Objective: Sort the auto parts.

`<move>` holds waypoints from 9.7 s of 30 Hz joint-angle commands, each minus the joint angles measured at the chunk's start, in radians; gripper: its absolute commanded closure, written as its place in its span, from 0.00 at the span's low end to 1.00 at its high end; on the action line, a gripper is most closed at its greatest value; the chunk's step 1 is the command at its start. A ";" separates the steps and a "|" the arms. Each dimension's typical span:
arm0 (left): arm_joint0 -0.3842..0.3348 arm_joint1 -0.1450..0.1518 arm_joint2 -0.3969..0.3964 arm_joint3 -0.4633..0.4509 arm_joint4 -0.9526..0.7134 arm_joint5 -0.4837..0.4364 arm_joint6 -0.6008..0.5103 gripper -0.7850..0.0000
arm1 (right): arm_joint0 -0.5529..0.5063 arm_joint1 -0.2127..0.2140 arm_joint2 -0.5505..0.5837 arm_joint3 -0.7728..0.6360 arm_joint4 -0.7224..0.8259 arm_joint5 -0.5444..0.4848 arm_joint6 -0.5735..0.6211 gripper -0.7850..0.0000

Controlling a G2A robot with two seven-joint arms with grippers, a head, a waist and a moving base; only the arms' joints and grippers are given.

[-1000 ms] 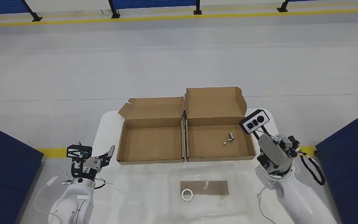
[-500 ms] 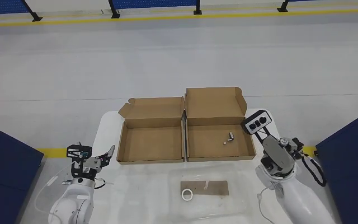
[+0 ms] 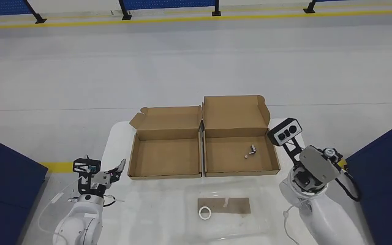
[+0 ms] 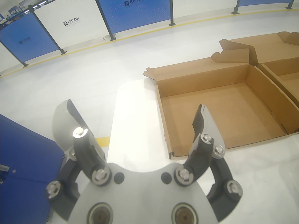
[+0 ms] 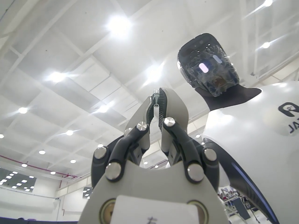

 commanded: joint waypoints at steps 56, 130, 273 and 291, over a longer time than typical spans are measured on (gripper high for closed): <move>0.000 0.000 0.000 0.000 0.000 0.000 0.000 0.00 | -0.171 0.022 0.364 0.156 -0.806 -0.041 0.119 1.00; 0.000 0.000 0.000 0.000 0.000 0.000 0.000 0.00 | -0.019 0.062 0.358 0.144 -1.408 0.008 -0.080 1.00; 0.000 0.000 0.000 0.000 0.000 0.000 0.000 0.00 | 0.923 -0.344 -0.690 1.422 -2.195 0.335 -0.439 1.00; 0.000 0.000 0.000 0.000 0.000 0.000 0.000 0.00 | 0.967 -0.395 -0.671 1.537 -2.177 0.272 -0.473 0.00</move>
